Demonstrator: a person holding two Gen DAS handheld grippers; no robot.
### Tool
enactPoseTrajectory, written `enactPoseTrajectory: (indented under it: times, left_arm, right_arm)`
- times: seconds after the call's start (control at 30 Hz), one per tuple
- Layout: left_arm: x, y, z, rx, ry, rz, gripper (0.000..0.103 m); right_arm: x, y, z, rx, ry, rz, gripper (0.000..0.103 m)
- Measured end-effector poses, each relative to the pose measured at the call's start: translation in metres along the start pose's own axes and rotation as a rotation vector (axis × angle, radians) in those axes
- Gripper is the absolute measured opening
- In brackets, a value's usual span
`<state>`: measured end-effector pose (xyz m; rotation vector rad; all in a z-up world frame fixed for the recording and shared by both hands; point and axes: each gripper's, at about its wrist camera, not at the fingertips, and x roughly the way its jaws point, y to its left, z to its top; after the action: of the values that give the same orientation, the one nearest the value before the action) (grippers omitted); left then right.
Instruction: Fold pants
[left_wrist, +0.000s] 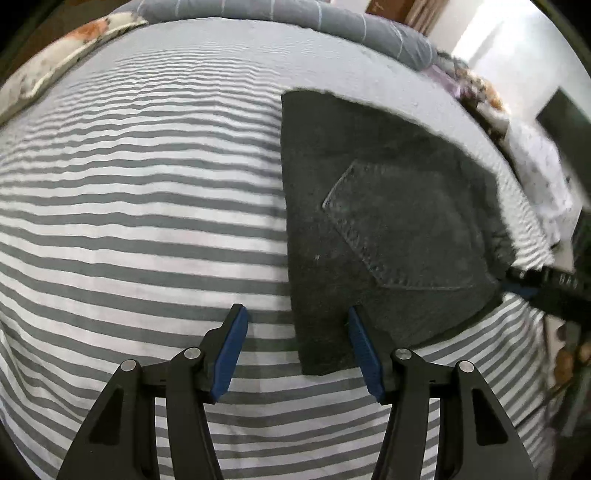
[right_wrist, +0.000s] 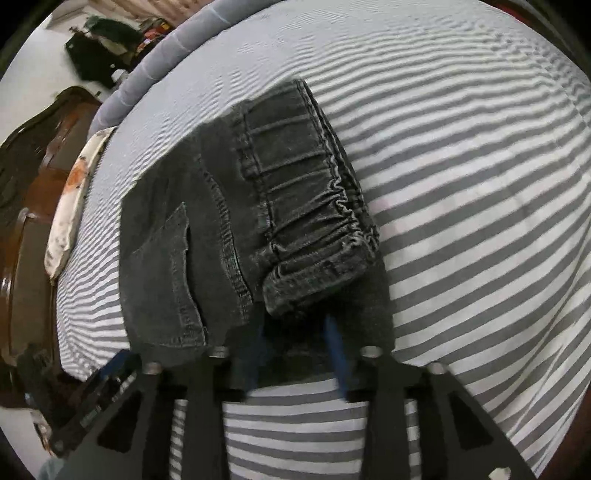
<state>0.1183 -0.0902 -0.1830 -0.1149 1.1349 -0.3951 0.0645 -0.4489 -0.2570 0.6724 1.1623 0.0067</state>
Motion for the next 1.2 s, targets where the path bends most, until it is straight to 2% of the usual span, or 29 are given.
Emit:
enactPoseTrajectory:
  times: [0.13,0.23,0.47,0.63,0.7,0.87,1.2]
  left_arm:
    - [-0.018,0.010,0.014,-0.053,-0.040,-0.104,0.060]
    - [-0.018,0.017,0.026,-0.065,-0.029,-0.150,0.061]
    - [0.005,0.038,0.044,-0.177,0.050,-0.247,0.061]
    - [0.024,0.049,0.056,-0.266,0.093,-0.321,0.061]
    - [0.027,0.049,0.061,-0.264,0.097,-0.328,0.061]
    - [0.038,0.049,0.071,-0.253,0.102,-0.336,0.061]
    - [0.052,0.058,0.081,-0.305,0.086,-0.397,0.061]
  right_arm:
    - [-0.029,-0.010,0.007,-0.031,-0.033,0.098,0.058]
    - [-0.043,-0.029,0.019,-0.028,-0.056,0.146,0.064]
    - [-0.021,-0.065,0.052,0.044,0.018,0.349,0.066]
    - [0.006,-0.073,0.064,0.056,0.060,0.395,0.067]
    - [0.017,-0.073,0.068,0.042,0.077,0.395,0.067]
    - [0.028,-0.075,0.074,0.013,0.056,0.445,0.067]
    - [0.049,-0.057,0.084,-0.057,0.081,0.537,0.068]
